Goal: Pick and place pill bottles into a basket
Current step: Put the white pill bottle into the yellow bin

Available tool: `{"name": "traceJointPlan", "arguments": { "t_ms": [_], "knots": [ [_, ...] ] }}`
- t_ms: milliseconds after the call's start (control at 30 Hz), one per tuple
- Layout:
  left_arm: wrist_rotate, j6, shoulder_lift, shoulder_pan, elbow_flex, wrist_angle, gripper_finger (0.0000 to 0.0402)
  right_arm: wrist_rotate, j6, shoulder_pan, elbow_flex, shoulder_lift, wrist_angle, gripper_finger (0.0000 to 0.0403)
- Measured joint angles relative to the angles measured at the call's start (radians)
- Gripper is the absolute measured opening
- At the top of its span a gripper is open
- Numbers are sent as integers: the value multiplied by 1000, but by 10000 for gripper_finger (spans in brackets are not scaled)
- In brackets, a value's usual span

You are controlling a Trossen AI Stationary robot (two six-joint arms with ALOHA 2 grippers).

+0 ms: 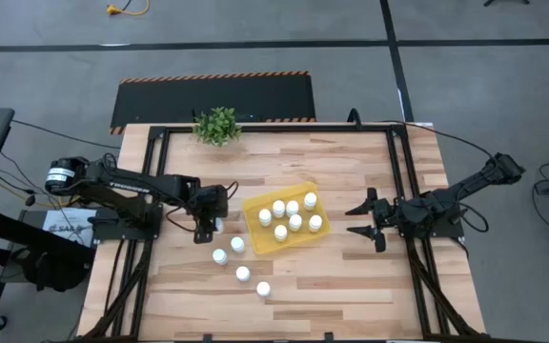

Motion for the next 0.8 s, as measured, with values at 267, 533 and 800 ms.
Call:
{"name": "traceJointPlan", "arguments": {
  "t_ms": [267,533,800],
  "knots": [
    [-64,42,0,0,114,-161,178,0,0,0,0,0,0,230],
    [-156,90,0,0,296,-310,170,0,0,0,0,0,0,230],
    [-188,125,10,1,455,-336,175,0,0,0,0,0,0,230]
  ]
}}
